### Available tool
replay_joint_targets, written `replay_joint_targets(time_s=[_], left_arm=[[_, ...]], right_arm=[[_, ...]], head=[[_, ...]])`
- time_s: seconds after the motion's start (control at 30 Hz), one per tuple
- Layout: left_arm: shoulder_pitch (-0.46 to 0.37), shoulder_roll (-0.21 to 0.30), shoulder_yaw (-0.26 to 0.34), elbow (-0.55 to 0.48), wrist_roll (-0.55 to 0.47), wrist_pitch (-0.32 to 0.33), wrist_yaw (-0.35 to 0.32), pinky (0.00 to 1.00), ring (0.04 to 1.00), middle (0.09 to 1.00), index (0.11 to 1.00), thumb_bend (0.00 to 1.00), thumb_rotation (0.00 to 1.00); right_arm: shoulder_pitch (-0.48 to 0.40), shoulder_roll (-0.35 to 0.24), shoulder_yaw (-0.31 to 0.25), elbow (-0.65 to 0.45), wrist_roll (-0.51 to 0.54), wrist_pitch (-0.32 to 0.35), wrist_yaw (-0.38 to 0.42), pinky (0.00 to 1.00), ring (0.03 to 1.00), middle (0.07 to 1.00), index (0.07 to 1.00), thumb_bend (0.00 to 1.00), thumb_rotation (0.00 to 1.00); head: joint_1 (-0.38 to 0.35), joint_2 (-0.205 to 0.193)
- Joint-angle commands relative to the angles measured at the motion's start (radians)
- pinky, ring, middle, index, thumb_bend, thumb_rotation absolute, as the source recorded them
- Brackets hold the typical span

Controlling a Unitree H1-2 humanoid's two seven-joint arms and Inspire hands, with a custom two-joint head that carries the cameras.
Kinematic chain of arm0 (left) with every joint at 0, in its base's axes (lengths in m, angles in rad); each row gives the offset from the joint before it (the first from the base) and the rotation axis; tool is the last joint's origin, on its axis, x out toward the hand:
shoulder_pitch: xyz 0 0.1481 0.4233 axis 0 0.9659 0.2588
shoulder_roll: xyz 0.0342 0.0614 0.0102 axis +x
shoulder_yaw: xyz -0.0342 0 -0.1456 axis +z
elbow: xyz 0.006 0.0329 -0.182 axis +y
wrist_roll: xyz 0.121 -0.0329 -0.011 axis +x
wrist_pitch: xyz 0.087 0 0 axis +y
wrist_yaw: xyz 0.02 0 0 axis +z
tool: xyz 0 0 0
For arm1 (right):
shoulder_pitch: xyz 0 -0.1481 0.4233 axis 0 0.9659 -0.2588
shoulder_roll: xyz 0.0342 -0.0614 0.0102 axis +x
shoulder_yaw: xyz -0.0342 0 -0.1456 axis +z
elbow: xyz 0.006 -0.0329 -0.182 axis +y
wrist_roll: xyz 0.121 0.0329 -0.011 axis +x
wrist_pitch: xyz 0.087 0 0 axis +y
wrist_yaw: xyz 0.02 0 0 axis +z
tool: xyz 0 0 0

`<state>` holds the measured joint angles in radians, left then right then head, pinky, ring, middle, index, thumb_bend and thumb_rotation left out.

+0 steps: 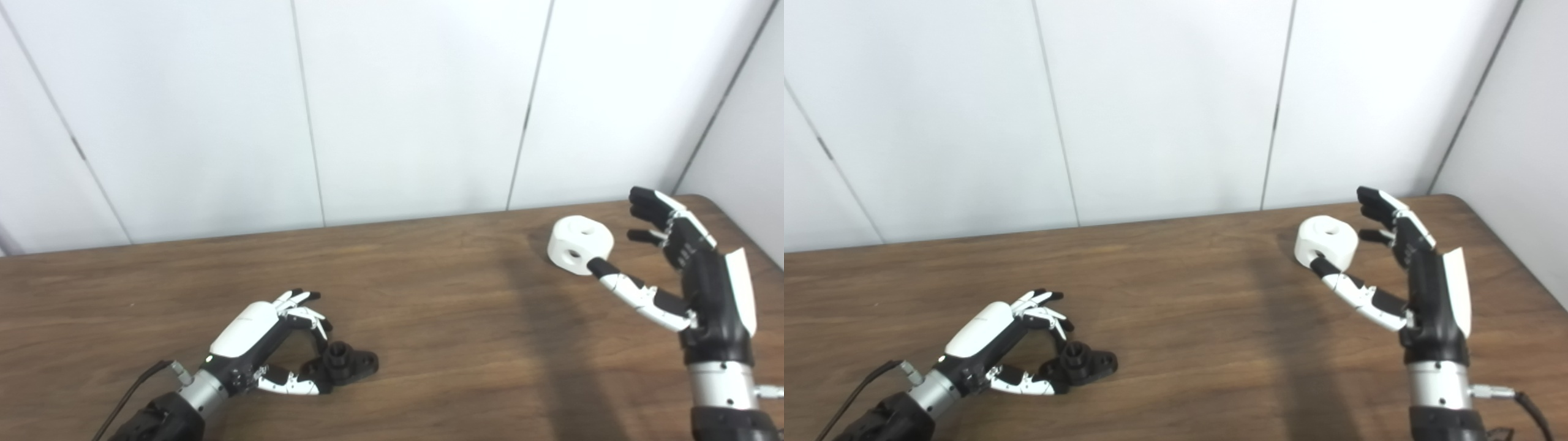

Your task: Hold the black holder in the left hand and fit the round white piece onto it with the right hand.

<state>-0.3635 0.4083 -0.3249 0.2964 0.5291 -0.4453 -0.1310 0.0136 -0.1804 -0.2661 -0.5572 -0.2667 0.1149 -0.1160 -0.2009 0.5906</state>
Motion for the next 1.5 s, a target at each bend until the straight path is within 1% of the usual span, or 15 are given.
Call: replay_joint_targets(time_s=[0.0,0.13,0.27,0.3,0.37,0.43,0.6,0.77,0.9,1.03,1.13,1.17,1.23,1.33,1.47], left_arm=[[-0.011,0.011,-0.014,0.022,0.022,0.0,-0.018,1.0,0.946,0.719,0.482,0.52,0.05],[-0.014,0.008,-0.015,0.035,0.016,-0.011,-0.012,1.0,0.944,0.716,0.482,0.52,0.05],[-0.016,0.01,-0.016,0.044,0.011,-0.02,-0.004,1.0,0.937,0.714,0.482,0.52,0.05],[-0.017,0.012,-0.018,0.046,0.008,-0.021,-0.003,1.0,0.936,0.714,0.482,0.52,0.05],[-0.019,0.015,-0.018,0.047,-0.006,-0.022,-0.007,1.0,0.936,0.715,0.482,0.52,0.05],[-0.018,0.017,-0.018,0.044,-0.016,-0.022,-0.01,1.0,0.937,0.716,0.482,0.52,0.05],[-0.019,0.026,-0.026,0.042,-0.021,-0.024,0.003,1.0,0.928,0.711,0.482,0.52,0.05],[-0.025,0.029,-0.024,0.043,-0.02,-0.024,0.006,1.0,0.921,0.707,0.482,0.52,0.05],[-0.027,0.031,-0.025,0.041,-0.02,-0.023,0.006,1.0,0.915,0.702,0.482,0.52,0.05],[-0.029,0.035,-0.026,0.041,-0.025,-0.024,0.007,1.0,0.912,0.698,0.482,0.52,0.05],[-0.031,0.041,-0.021,0.036,-0.035,-0.024,-0.006,1.0,0.916,0.701,0.482,0.52,0.05],[-0.032,0.044,-0.02,0.033,-0.038,-0.024,-0.01,1.0,0.919,0.703,0.482,0.52,0.05],[-0.034,0.048,-0.018,0.028,-0.045,-0.024,-0.018,1.0,0.92,0.703,0.482,0.52,0.05],[-0.033,0.051,-0.014,0.018,-0.049,-0.023,-0.029,1.0,0.914,0.7,0.482,0.52,0.05],[-0.032,0.052,-0.009,0.011,-0.056,-0.022,-0.038,1.0,0.913,0.698,0.482,0.52,0.05]], right_arm=[[-0.04,-0.026,-0.017,-0.01,-0.065,-0.008,-0.025,0.67,0.781,0.796,0.769,0.62,0.25],[-0.068,-0.076,-0.038,0.035,-0.162,0.0,-0.033,0.6,0.738,0.785,0.777,0.67,0.29],[-0.102,-0.138,-0.065,0.136,-0.158,-0.001,-0.024,0.62,0.775,0.827,0.804,0.74,0.34],[-0.108,-0.152,-0.067,0.166,-0.16,-0.003,-0.022,0.68,0.815,0.854,0.817,0.75,0.33],[-0.122,-0.176,-0.063,0.216,-0.169,0.001,-0.021,0.73,0.835,0.85,0.816,0.78,0.39],[-0.138,-0.187,-0.055,0.245,-0.172,0.017,-0.02,0.74,0.837,0.847,0.815,0.79,0.4],[-0.181,-0.203,-0.037,0.309,-0.168,0.059,-0.014,0.76,0.866,0.866,0.814,0.79,0.4],[-0.219,-0.214,-0.014,0.355,-0.17,0.129,0.006,0.79,0.887,0.886,0.82,0.78,0.4],[-0.247,-0.225,0.006,0.393,-0.153,0.168,0.04,0.72,0.874,0.9,0.84,0.8,0.4],[-0.276,-0.228,0.027,0.419,-0.14,0.21,0.068,0.7,0.882,0.916,0.849,0.8,0.39],[-0.3,-0.233,0.057,0.431,-0.161,0.266,0.085,0.65,0.855,0.919,0.858,0.81,0.41],[-0.31,-0.231,0.066,0.435,-0.164,0.291,0.091,0.59,0.819,0.918,0.874,0.82,0.41],[-0.323,-0.227,0.08,0.447,-0.162,0.314,0.094,0.55,0.797,0.929,0.892,0.83,0.4],[-0.333,-0.222,0.099,0.47,-0.172,0.308,0.077,0.61,0.846,0.956,0.888,0.83,0.37],[-0.344,-0.238,0.138,0.496,-0.226,0.318,0.066,0.69,0.917,0.946,0.88,0.83,0.4]], head=[[-0.002,0.0],[-0.019,-0.009],[-0.056,-0.023],[-0.069,-0.024],[-0.081,-0.022],[-0.087,-0.022],[-0.104,-0.021],[-0.12,-0.022],[-0.128,-0.024],[-0.152,-0.014],[-0.189,-0.003],[-0.199,-0.003],[-0.202,-0.004],[-0.204,-0.007],[-0.207,-0.008]])
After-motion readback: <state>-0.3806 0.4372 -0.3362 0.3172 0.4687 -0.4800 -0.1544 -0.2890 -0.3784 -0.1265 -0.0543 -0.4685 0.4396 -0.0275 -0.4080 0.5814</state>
